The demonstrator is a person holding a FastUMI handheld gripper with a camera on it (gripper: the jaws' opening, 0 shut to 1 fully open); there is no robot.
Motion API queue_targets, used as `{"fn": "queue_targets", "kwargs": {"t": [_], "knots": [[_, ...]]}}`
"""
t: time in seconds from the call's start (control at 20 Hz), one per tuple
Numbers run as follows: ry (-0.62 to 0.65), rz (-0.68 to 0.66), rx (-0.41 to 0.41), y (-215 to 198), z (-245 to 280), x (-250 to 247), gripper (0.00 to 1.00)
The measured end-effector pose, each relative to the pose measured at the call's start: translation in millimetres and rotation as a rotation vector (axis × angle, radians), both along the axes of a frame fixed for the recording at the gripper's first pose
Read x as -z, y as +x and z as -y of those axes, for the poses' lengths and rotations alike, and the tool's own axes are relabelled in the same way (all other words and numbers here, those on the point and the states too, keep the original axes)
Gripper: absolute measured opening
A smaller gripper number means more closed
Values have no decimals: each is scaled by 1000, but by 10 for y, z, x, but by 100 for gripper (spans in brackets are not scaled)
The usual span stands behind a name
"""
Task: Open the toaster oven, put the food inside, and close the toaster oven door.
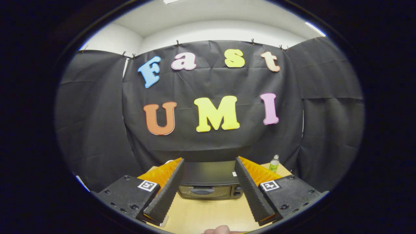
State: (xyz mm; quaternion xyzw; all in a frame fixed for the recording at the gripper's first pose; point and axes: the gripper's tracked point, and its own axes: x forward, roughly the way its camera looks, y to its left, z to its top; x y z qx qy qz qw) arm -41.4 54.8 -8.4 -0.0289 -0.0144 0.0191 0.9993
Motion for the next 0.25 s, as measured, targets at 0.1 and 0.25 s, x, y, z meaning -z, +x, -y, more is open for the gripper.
{"fn": "queue_targets", "kwargs": {"t": [0.1, 0.25], "knots": [[3, -6, -4, 13, -24, 15, 100], [6, -13, -6, 36, -37, 30, 100]]}}
